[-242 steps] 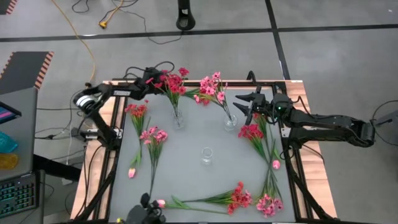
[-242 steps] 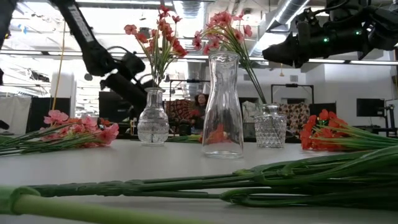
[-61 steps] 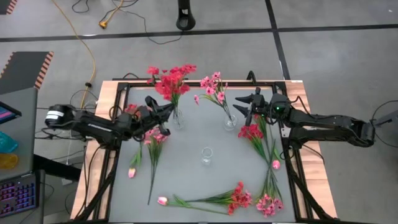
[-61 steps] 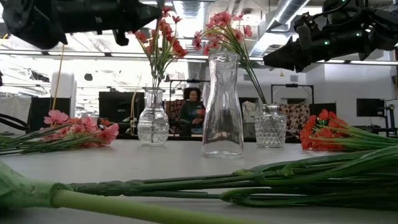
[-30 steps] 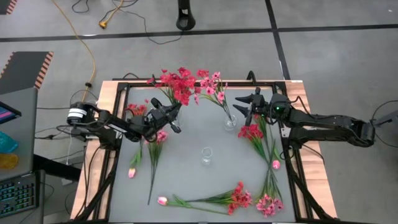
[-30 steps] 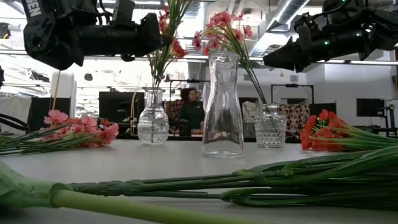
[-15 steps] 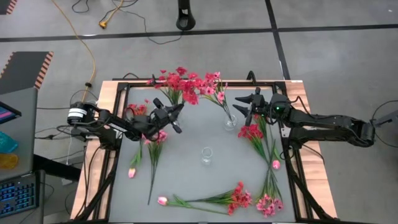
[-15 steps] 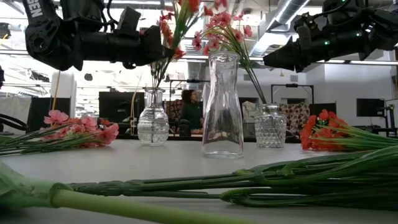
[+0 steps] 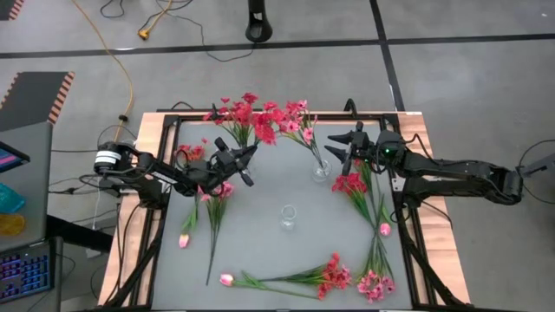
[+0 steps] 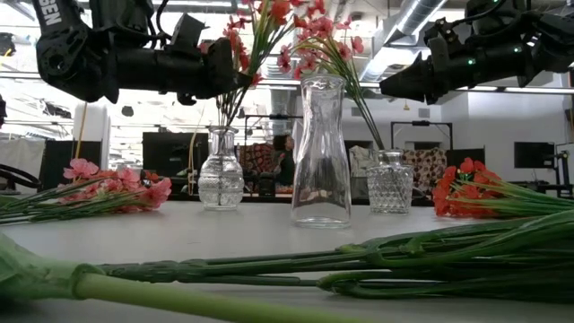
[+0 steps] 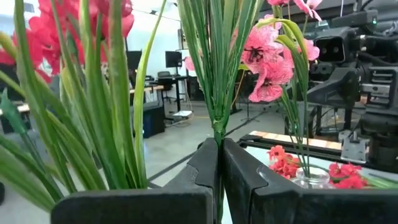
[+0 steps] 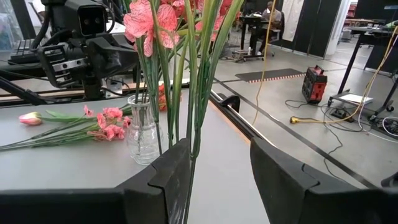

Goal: Sort flowers into vase by color
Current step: Put the top left red flowers into the top left transparent vase, then put the red flowers into the top left transparent vase

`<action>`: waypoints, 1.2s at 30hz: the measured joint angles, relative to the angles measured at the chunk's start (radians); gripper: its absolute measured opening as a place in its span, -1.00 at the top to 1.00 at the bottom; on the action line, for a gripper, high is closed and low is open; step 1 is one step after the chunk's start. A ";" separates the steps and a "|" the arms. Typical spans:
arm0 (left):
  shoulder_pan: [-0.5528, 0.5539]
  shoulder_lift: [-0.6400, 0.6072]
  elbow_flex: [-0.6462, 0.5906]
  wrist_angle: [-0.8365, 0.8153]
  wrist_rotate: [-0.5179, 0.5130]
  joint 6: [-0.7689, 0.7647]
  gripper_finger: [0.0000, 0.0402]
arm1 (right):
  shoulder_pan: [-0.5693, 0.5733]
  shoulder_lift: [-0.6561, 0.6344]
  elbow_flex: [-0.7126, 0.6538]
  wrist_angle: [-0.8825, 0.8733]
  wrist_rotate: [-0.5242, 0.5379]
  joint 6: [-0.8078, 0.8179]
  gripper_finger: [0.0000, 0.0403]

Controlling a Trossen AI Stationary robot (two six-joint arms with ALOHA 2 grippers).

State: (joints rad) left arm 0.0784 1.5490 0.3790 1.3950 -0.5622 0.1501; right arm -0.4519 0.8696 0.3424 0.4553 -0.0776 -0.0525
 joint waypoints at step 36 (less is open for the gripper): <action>-0.209 0.000 0.000 0.003 -0.449 0.156 0.19 | 0.000 0.000 0.000 0.001 0.000 0.000 0.04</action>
State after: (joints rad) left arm -0.1303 1.5486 0.3790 1.3979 -1.0115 0.3064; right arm -0.4519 0.8693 0.3424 0.4561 -0.0776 -0.0521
